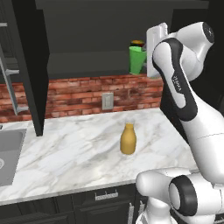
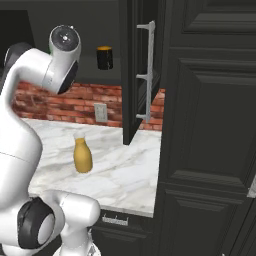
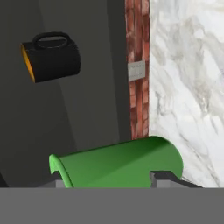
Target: There is a tray on the dining counter. Grab the cup, mug, and pitcher and place them on the tray. The pitcher may be placed next to the tray if it cannot fit the tray.
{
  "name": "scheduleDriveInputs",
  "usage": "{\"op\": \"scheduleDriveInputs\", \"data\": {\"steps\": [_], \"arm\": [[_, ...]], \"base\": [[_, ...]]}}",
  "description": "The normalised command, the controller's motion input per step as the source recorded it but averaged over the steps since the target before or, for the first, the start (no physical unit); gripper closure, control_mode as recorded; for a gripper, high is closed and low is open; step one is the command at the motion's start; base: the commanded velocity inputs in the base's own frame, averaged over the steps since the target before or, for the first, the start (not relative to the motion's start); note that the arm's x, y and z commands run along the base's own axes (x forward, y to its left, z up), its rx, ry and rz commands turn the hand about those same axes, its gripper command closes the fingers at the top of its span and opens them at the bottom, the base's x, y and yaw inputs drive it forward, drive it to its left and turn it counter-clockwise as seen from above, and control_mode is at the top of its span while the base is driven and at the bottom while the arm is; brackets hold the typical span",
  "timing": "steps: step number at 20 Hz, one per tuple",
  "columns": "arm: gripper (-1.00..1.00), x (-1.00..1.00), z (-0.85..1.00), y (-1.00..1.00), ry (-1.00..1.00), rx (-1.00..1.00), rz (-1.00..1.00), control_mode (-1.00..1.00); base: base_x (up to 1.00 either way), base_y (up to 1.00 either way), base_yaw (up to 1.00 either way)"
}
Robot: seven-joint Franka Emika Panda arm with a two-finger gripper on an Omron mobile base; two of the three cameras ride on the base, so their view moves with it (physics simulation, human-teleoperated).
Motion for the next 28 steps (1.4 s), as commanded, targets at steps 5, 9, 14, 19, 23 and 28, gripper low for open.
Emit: {"op": "scheduleDriveInputs", "data": {"steps": [5, 9, 14, 19, 23, 28], "arm": [[1.0, -0.39, -0.34, -0.01, 0.0, 0.0, 0.07, -1.0], [1.0, -0.31, -0.28, 0.0, 0.0, 0.0, 0.12, -1.0], [1.0, -0.39, -0.17, 0.0, 0.0, 0.0, 0.08, -1.0], [1.0, -0.13, 0.0, 0.0, 0.0, 0.0, 0.0, -1.0], [1.0, -0.18, 0.0, 0.0, 0.0, 0.0, 0.0, -1.0], [1.0, 0.0, 0.0, 0.0, 0.0, 0.0, 0.0, 1.0]], "base": [[0.0, 0.0, 0.0], [0.0, 0.0, 0.0], [0.0, 0.0, 0.0], [0.0, 0.0, 0.0], [0.0, 0.0, 0.0], [-0.52, 0.0, 0.02]]}}
